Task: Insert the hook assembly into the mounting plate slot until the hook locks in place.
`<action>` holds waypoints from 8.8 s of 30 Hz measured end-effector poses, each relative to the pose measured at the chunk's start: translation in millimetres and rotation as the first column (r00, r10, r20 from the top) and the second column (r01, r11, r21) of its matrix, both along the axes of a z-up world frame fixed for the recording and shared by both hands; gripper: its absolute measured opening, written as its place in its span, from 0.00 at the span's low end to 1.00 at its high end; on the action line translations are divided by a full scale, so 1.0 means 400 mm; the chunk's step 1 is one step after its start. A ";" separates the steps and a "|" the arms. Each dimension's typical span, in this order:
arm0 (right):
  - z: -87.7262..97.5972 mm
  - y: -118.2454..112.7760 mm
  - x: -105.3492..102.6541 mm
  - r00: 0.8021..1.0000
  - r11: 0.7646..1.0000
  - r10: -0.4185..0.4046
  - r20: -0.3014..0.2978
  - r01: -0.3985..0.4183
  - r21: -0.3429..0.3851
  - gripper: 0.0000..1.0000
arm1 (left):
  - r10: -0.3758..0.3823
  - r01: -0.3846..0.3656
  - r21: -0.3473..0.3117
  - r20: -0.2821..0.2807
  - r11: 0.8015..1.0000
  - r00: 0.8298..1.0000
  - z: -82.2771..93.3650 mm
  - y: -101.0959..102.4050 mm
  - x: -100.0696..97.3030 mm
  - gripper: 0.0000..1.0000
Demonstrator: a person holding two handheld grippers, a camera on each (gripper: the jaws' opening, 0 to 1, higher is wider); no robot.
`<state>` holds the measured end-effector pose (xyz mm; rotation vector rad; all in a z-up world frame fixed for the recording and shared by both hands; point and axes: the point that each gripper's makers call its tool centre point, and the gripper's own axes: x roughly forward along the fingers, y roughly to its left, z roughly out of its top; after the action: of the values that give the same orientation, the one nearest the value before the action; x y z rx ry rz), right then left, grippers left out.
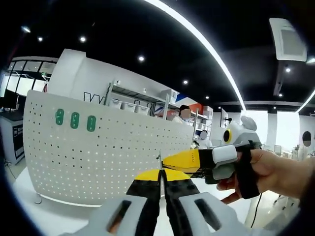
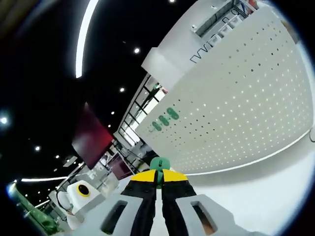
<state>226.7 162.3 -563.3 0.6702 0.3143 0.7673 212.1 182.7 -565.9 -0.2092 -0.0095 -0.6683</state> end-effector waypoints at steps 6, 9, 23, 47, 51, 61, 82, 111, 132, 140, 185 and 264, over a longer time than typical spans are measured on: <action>0.011 0.001 -0.002 0.999 1.000 -0.006 0.036 0.006 -0.017 0.01 | -0.007 0.006 0.030 0.016 1.000 1.000 0.003 0.001 -0.004 0.04; 0.018 0.001 -0.004 0.999 1.000 -0.007 0.047 0.008 -0.021 0.00 | -0.004 0.004 0.040 0.010 0.999 1.000 -0.001 0.006 -0.005 0.09; 0.027 -0.016 -0.012 0.996 0.999 -0.033 0.079 0.036 -0.038 0.01 | -0.020 0.021 0.111 -0.008 0.994 1.000 -0.007 0.024 -0.025 0.35; 0.042 -0.015 -0.018 0.992 0.997 -0.055 0.118 0.062 -0.052 0.01 | -0.146 0.150 0.114 -0.046 0.982 0.988 0.041 0.086 -0.094 1.00; 0.045 -0.015 -0.018 0.990 0.996 -0.064 0.129 0.072 -0.057 0.01 | -0.143 0.148 0.152 -0.041 0.977 0.989 0.030 0.117 -0.106 1.00; 0.051 0.003 0.001 0.984 0.993 -0.089 0.151 0.100 -0.064 0.01 | -0.135 0.142 0.120 -0.060 0.983 0.989 0.020 0.219 -0.107 1.00; 0.154 0.061 0.139 0.845 0.824 -0.200 0.495 0.419 -0.382 0.01 | -0.173 0.179 0.096 -0.066 0.979 0.983 0.026 0.301 -0.082 0.97; 0.192 0.093 0.348 0.658 0.608 -0.284 0.698 0.686 -0.400 0.01 | -0.250 0.254 0.062 -0.061 0.965 0.966 0.026 0.293 -0.062 0.94; 0.151 0.097 0.452 0.622 0.602 -0.355 0.698 0.723 -0.338 0.01 | -0.257 0.262 0.044 -0.093 0.964 0.962 -0.012 0.302 -0.034 0.91; 0.150 0.100 0.466 0.623 0.599 -0.353 0.699 0.724 -0.342 0.01 | -0.258 0.262 0.039 -0.098 0.964 0.961 -0.017 0.303 -0.027 0.91; 0.105 0.090 0.491 0.639 0.584 -0.367 0.677 0.724 -0.367 0.01 | -0.270 0.274 0.027 -0.103 0.961 0.957 -0.031 0.313 -0.012 0.86; 0.121 0.090 0.503 0.700 0.572 -0.392 0.597 0.694 -0.437 0.04 | -0.274 0.279 0.034 -0.095 0.960 0.957 -0.040 0.317 -0.018 0.80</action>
<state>427.9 198.5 -515.0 -0.1015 -0.0835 0.1244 204.8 309.3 -582.0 -0.1962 0.1238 -0.9371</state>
